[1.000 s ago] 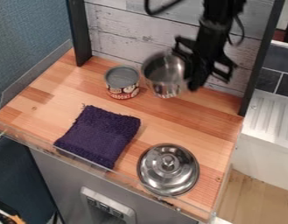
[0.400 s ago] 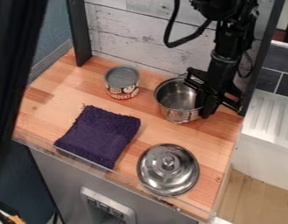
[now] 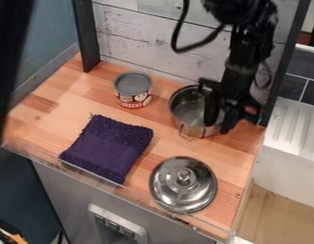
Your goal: Move the silver pot from the bottom left side to the upper right side of the table
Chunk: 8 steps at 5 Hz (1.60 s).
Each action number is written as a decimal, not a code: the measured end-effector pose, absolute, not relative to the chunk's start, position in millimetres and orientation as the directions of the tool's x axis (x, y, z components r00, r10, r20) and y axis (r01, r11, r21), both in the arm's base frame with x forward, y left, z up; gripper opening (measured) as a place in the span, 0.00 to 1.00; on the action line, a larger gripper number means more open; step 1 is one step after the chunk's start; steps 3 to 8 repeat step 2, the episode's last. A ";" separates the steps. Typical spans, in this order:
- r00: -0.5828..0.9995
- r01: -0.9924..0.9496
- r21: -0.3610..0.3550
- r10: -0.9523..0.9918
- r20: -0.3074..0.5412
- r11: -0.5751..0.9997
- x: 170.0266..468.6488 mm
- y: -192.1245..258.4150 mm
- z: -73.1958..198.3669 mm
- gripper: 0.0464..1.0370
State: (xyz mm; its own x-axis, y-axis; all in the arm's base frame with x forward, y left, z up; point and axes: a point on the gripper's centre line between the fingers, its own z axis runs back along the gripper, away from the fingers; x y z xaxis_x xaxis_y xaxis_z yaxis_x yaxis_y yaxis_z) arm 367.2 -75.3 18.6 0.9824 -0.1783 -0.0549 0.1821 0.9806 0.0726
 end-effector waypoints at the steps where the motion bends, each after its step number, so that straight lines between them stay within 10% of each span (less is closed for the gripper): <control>1: 0.985 0.167 0.121 -0.170 0.022 0.979 355.5 -77.1 49.0 0.80; 2: 0.988 0.120 0.136 -0.133 0.084 0.983 343.5 -74.2 69.7 0.97; 8: 0.988 0.120 0.136 -0.133 0.084 0.983 343.5 -74.2 69.7 0.97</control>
